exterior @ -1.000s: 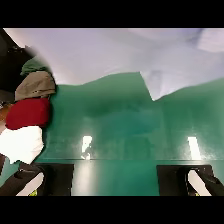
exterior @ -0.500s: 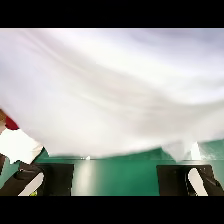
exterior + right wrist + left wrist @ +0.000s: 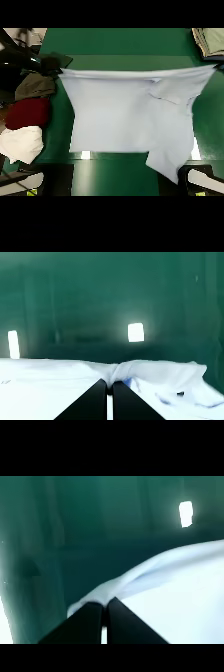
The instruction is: Fold the shirts.
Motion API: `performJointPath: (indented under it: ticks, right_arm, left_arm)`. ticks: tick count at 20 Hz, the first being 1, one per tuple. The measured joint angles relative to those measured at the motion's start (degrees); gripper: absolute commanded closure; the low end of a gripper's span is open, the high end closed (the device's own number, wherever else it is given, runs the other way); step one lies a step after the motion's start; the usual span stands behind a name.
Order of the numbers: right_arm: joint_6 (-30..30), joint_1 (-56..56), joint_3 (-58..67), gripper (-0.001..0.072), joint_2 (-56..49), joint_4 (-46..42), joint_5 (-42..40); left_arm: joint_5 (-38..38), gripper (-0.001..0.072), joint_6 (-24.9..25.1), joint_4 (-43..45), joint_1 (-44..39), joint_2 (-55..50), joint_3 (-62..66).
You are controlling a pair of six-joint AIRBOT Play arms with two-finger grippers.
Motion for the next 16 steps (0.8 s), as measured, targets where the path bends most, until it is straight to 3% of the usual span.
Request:
performJointPath:
  ticks: [4, 9, 12, 16]
  right_arm:
    - [0.2, 5.7, -0.8, 0.0698, -12.2, -4.9, -9.9]
    - [-0.7, 10.0, 5.3, 0.0698, -20.8, -7.7, -22.1]
    - [-1.0, 11.0, 7.4, 0.0699, -22.5, -9.0, -26.9]
    - [-1.2, 11.4, 4.5, 0.0699, -22.8, -14.1, -25.2]
  left_arm:
    - [12.7, 0.0683, 0.2, 0.4, 0.0, -8.9, -1.3]
    - [28.8, 0.0683, 0.8, -1.4, 0.0, -12.3, -1.7]
    - [32.0, 0.0684, 3.5, -1.7, 0.0, -12.8, -1.9]
    - [29.2, 0.0683, 6.1, -1.8, 0.0, -14.2, -2.8]
